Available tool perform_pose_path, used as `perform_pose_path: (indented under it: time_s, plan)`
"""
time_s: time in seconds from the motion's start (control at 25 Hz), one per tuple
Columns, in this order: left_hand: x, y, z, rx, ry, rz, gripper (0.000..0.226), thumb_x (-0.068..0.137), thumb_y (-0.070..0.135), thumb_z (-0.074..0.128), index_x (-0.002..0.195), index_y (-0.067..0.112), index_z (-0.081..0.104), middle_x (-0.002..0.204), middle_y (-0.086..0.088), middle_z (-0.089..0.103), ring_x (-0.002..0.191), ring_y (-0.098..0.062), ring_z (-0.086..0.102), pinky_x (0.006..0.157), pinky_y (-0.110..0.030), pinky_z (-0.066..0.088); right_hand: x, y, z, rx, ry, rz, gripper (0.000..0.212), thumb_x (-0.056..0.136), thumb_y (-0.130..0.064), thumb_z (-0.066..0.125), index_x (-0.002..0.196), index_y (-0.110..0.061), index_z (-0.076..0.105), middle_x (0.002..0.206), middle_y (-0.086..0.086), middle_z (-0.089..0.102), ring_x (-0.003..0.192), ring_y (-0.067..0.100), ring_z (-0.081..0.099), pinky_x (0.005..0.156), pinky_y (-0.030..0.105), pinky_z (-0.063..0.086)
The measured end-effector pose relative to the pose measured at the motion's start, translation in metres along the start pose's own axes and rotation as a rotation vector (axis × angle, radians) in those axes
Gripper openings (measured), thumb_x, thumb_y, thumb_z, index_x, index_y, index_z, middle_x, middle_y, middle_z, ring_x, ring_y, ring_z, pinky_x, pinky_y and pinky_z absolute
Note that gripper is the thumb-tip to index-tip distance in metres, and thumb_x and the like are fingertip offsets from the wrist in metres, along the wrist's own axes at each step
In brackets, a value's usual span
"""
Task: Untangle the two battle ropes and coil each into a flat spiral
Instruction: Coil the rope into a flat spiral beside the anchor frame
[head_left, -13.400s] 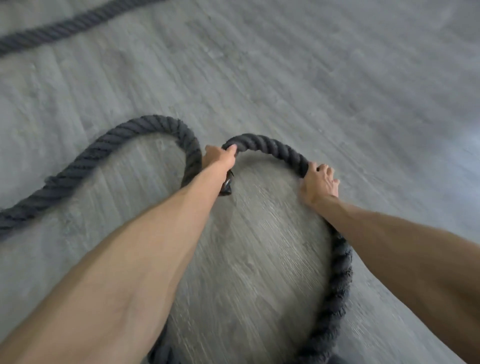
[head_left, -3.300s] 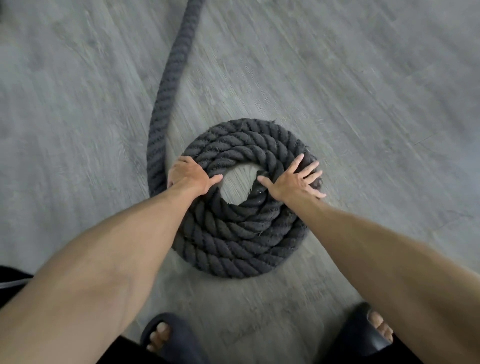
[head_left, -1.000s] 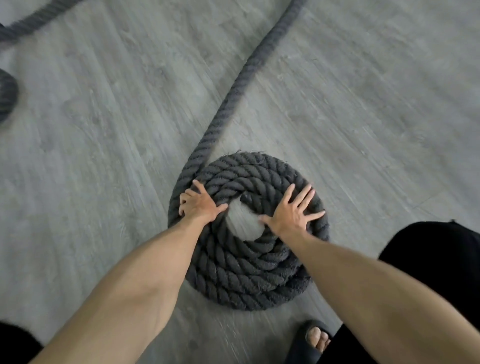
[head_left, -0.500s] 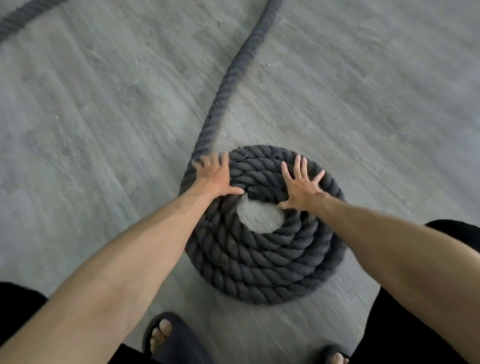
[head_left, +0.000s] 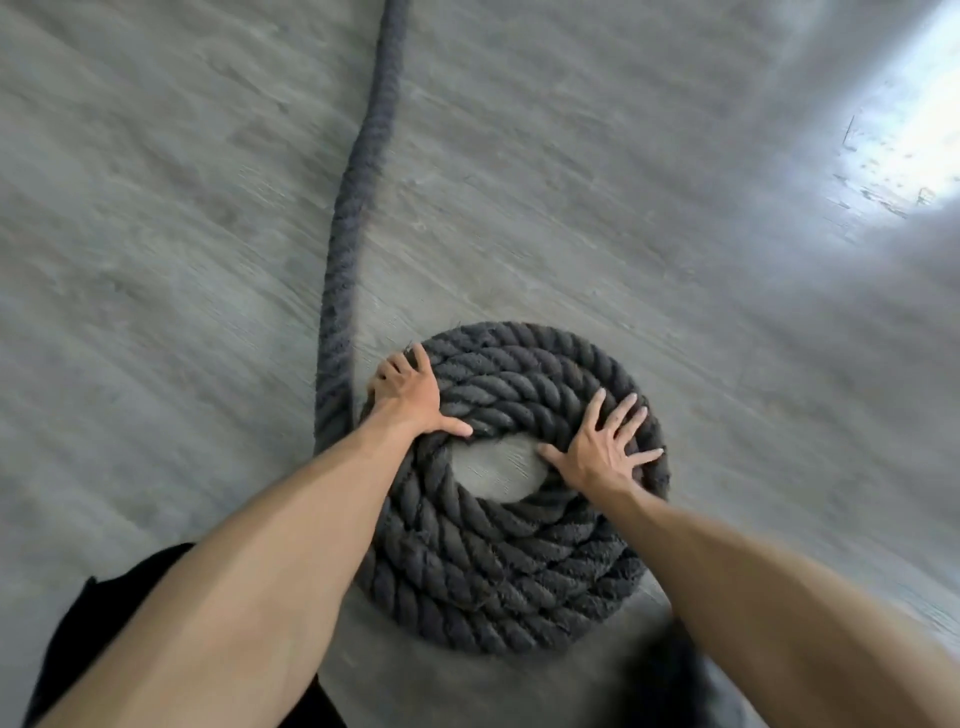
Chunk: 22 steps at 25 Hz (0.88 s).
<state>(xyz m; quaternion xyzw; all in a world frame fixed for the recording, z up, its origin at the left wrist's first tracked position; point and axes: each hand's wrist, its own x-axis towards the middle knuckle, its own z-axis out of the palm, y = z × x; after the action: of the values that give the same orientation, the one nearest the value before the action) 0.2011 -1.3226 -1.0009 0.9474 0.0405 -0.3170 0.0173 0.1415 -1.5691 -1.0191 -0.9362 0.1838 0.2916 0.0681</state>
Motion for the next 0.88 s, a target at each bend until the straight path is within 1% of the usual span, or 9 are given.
perform_pose_path:
  time_s: [0.16, 0.24, 0.32, 0.44, 0.56, 0.64, 0.72, 0.8, 0.88]
  plan:
    - [0.005, 0.002, 0.000, -0.024, 0.001, -0.026, 0.157, 0.047, 0.095, 0.059, 0.154, 0.002, -0.008, 0.150, -0.028, 0.022, 0.135, -0.041, 0.030, 0.106, -0.049, 0.036, 0.030, -0.004, -0.018, 0.010, -0.044, -0.088, 0.130, 0.077, -0.077, 0.063, 0.158, -0.018, -0.019, 0.160, 0.024, -0.032, 0.148, 0.048, -0.026, 0.105, 0.084, 0.003]
    - [0.005, 0.009, -0.006, 0.006, 0.014, -0.092, 0.157, 0.048, 0.097, 0.054, 0.154, 0.000, -0.009, 0.150, -0.027, 0.024, 0.134, -0.039, 0.033, 0.105, -0.045, 0.037, 0.055, -0.007, -0.033, -0.073, -0.040, -0.153, 0.131, 0.077, -0.077, 0.064, 0.158, -0.018, -0.021, 0.159, 0.024, -0.033, 0.147, 0.048, -0.027, 0.106, 0.084, 0.003]
    - [0.011, 0.017, -0.012, -0.034, -0.006, -0.155, 0.155, 0.051, 0.097, 0.053, 0.153, -0.002, -0.010, 0.150, -0.027, 0.025, 0.133, -0.038, 0.034, 0.103, -0.045, 0.041, 0.082, -0.014, -0.053, -0.102, -0.042, -0.215, 0.132, 0.076, -0.076, 0.065, 0.158, -0.019, -0.021, 0.160, 0.023, -0.034, 0.147, 0.047, -0.028, 0.106, 0.084, 0.002]
    - [0.021, 0.031, -0.022, -0.063, -0.026, -0.260, 0.153, 0.054, 0.098, 0.046, 0.152, -0.005, -0.009, 0.151, -0.028, 0.024, 0.133, -0.039, 0.036, 0.103, -0.044, 0.043, 0.126, -0.031, -0.080, -0.166, -0.059, -0.360, 0.131, 0.076, -0.076, 0.065, 0.158, -0.021, -0.021, 0.160, 0.019, -0.035, 0.147, 0.044, -0.030, 0.106, 0.084, -0.001]
    - [0.033, 0.043, -0.037, -0.095, -0.060, -0.365, 0.151, 0.055, 0.100, 0.039, 0.152, -0.006, -0.007, 0.149, -0.026, 0.027, 0.128, -0.038, 0.040, 0.098, -0.042, 0.046, 0.172, -0.055, -0.111, -0.260, -0.048, -0.500, 0.131, 0.074, -0.078, 0.065, 0.158, -0.023, -0.020, 0.161, 0.018, -0.035, 0.148, 0.043, -0.030, 0.105, 0.085, 0.000]
    - [0.040, 0.054, -0.048, -0.161, -0.067, -0.439, 0.150, 0.055, 0.100, 0.039, 0.152, -0.005, -0.005, 0.147, -0.024, 0.029, 0.126, -0.037, 0.042, 0.096, -0.041, 0.046, 0.197, -0.073, -0.130, -0.309, -0.060, -0.584, 0.132, 0.074, -0.078, 0.065, 0.158, -0.023, -0.020, 0.161, 0.018, -0.034, 0.148, 0.043, -0.030, 0.105, 0.085, -0.001]
    - [0.046, 0.062, -0.055, -0.223, -0.058, -0.501, 0.149, 0.057, 0.098, 0.041, 0.152, -0.006, -0.005, 0.147, -0.024, 0.028, 0.127, -0.037, 0.040, 0.098, -0.041, 0.044, 0.215, -0.088, -0.145, -0.365, -0.059, -0.641, 0.131, 0.075, -0.077, 0.066, 0.158, -0.023, -0.020, 0.161, 0.018, -0.033, 0.148, 0.044, -0.030, 0.106, 0.084, -0.001]
    - [0.050, 0.068, -0.059, -0.268, -0.088, -0.558, 0.146, 0.061, 0.096, 0.042, 0.151, -0.008, -0.006, 0.149, -0.025, 0.026, 0.130, -0.037, 0.039, 0.101, -0.039, 0.042, 0.229, -0.101, -0.159, -0.409, -0.076, -0.689, 0.130, 0.076, -0.076, 0.065, 0.159, -0.022, -0.020, 0.162, 0.019, -0.032, 0.148, 0.043, -0.029, 0.106, 0.084, 0.000]
    - [0.060, 0.072, -0.066, -0.295, -0.112, -0.597, 0.143, 0.064, 0.094, 0.042, 0.151, -0.009, -0.007, 0.150, -0.026, 0.024, 0.132, -0.037, 0.038, 0.102, -0.038, 0.041, 0.245, -0.111, -0.167, -0.471, -0.046, -0.744, 0.128, 0.077, -0.075, 0.065, 0.159, -0.023, -0.019, 0.162, 0.018, -0.031, 0.149, 0.043, -0.028, 0.107, 0.084, 0.001]
